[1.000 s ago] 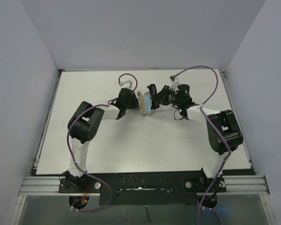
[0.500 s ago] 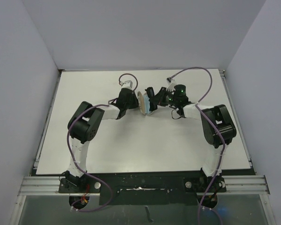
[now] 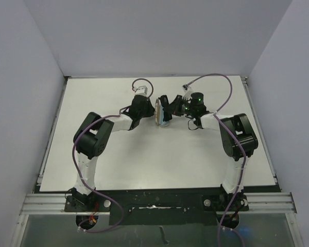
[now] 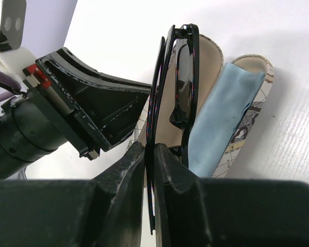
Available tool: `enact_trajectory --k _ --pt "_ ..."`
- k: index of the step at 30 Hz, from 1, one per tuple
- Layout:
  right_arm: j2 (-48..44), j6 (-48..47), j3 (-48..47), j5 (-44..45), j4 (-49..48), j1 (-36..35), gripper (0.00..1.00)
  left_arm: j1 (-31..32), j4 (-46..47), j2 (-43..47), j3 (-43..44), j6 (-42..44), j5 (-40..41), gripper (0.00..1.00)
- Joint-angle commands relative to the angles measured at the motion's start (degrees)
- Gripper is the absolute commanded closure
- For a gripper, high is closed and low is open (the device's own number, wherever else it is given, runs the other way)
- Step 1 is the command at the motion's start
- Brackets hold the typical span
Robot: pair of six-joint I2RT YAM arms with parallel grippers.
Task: Organize the sunglasses
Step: Place the sunglasses in the sunglasses case.
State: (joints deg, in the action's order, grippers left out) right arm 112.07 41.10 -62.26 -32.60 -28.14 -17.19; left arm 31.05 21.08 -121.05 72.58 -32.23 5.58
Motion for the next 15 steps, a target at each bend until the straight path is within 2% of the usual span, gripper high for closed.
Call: enact_trajectory --k 1,8,15 --pt "-0.4 1.3 -0.5 -1.3 -5.5 0.1 1.00 0.6 0.7 3.8 2.1 1.7 1.4 0.85" --pt "-0.4 2.9 0.9 -1.8 -7.9 0.0 1.00 0.6 -0.1 5.1 0.8 2.6 1.3 0.85" --pt "-0.7 3.0 2.7 -1.9 -9.1 0.0 1.00 0.1 -0.7 5.7 0.8 2.0 -2.8 0.85"
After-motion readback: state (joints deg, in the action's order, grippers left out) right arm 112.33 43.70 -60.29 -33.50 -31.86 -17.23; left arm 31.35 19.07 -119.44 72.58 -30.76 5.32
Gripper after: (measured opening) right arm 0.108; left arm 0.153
